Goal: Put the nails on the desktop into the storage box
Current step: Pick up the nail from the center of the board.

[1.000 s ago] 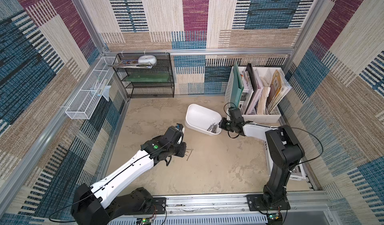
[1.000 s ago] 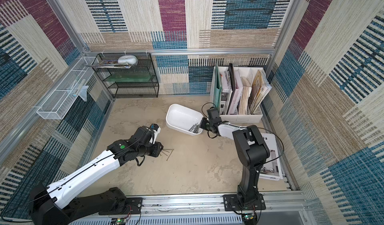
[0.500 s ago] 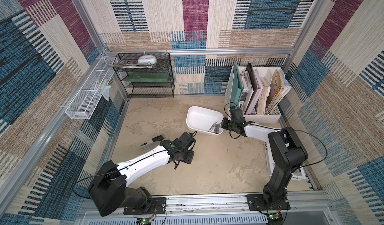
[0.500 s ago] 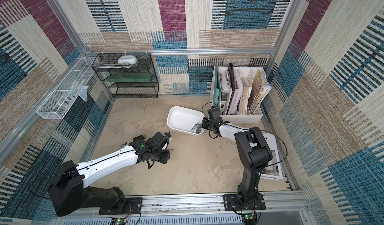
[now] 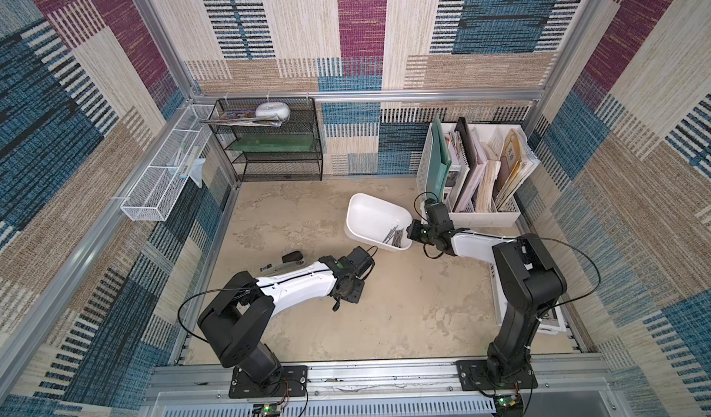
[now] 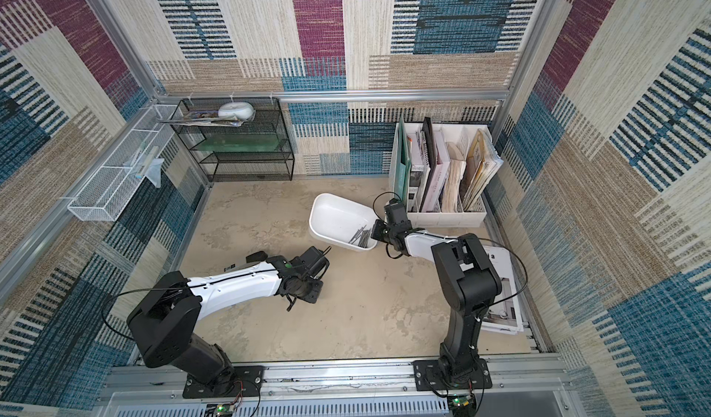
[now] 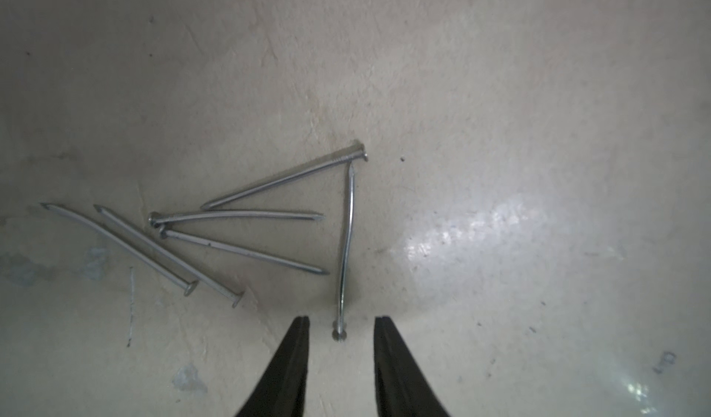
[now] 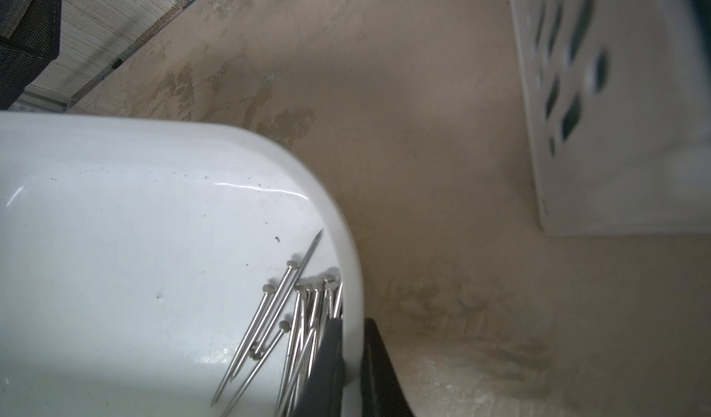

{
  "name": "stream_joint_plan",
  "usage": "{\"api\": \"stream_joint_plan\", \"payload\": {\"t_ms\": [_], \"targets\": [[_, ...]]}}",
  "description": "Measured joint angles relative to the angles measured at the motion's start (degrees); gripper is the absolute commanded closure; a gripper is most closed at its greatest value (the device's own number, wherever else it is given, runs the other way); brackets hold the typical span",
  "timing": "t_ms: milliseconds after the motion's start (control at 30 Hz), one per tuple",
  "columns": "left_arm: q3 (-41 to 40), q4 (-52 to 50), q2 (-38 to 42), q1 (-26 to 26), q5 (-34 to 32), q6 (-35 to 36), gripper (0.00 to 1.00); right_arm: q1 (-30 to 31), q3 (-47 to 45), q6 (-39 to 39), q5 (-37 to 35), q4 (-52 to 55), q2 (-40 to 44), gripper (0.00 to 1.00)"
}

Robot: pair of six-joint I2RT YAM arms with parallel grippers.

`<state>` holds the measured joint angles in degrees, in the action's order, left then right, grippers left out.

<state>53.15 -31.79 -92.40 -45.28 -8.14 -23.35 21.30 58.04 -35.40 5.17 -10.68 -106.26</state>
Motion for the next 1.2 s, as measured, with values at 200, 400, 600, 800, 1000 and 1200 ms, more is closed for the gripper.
{"api": "stream_joint_plan", "payload": {"t_ms": [200, 400, 600, 800, 1000, 1200], "targets": [[1.2, 0.2, -3.9, 0.0, -1.6, 0.0, 0.77, 0.0, -0.2, -0.3, 0.5, -1.1, -0.2, 1.00], [2.7, 1.3, -6.6, -0.3, -1.7, 0.4, 1.00, 0.0, -0.5, -0.3, 0.4, -1.4, -0.1, 1.00], [2.0, 0.7, -4.5, -0.6, -1.7, 0.3, 1.00, 0.0, -2.5, -0.3, 0.9, -3.6, 0.3, 1.00], [2.4, -3.4, 1.9, -1.2, -0.8, -0.5, 1.00, 0.9, -6.1, 0.1, 0.4, -7.1, 2.7, 1.00], [3.3, -6.3, 6.5, -1.6, -0.4, -1.6, 1.00, 4.1, -12.0, 2.6, -5.0, -10.7, 9.3, 1.00], [5.6, -9.9, 12.4, -2.0, 1.1, -2.1, 1.00, 4.5, -18.3, 3.6, -9.9, -17.9, 14.2, 1.00]]}}
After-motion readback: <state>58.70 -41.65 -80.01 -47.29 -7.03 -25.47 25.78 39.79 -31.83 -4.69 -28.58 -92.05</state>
